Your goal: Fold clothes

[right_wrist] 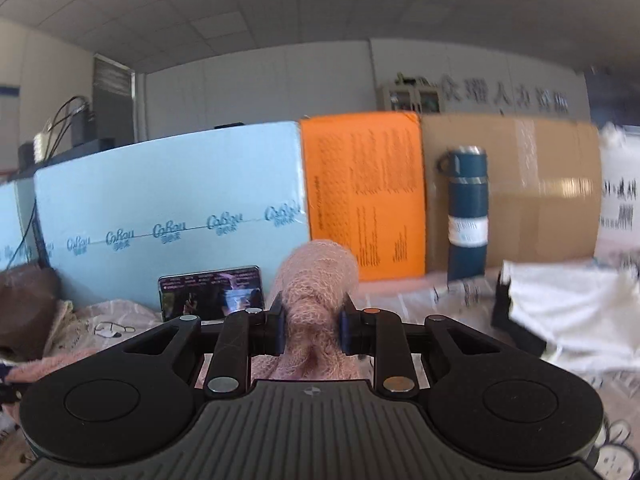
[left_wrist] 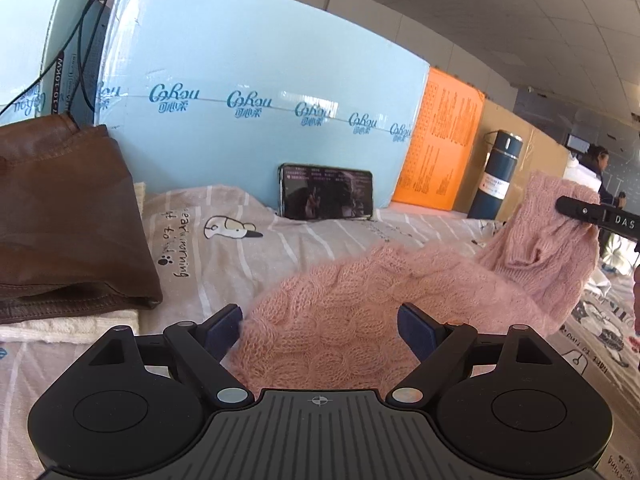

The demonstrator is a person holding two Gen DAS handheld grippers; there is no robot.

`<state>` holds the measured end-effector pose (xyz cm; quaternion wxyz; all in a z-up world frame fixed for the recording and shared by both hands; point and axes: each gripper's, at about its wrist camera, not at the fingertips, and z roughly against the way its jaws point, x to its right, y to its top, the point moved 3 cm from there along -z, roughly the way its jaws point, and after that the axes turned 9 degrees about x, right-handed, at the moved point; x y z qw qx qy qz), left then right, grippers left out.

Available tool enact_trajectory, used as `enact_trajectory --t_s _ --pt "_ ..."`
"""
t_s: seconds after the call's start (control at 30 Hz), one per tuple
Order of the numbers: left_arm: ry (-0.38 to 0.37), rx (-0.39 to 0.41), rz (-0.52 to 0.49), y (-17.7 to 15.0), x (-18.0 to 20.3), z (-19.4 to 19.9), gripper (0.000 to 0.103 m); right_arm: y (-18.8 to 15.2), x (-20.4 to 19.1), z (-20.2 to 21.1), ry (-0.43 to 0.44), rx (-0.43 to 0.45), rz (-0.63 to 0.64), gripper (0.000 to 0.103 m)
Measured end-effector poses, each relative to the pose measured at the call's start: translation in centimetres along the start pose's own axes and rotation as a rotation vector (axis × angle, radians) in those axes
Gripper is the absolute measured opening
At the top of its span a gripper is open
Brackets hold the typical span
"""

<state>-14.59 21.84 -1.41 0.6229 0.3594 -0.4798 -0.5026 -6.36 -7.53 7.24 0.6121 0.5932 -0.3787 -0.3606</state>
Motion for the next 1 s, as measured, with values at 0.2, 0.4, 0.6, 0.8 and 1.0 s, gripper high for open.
enact_trajectory --t_s 0.2,0.4,0.6,0.8,1.0 --pt "0.005 0.117 0.104 1.8 -1.7 2.4 0.087 -0.6 -11.4 1.1 0.055 0.175 0.441 0.022" --pt "-0.017 0.204 0.178 2.8 -2.8 4.3 0.087 -2.8 -19.1 1.6 0.279 0.149 0.542 0.021" --pt "-0.099 0.239 0.248 3.0 -3.2 5.1 0.088 -3.7 -19.7 -0.9 0.497 -0.115 0.237 0.024" --pt "-0.258 0.222 0.328 2.5 -2.7 4.8 0.088 -3.8 -17.5 0.1 0.710 -0.222 -0.085 0.077" --pt "-0.350 0.153 0.359 1.8 -1.4 3.6 0.088 -2.1 -13.3 4.9 0.863 -0.117 -0.051 0.093"
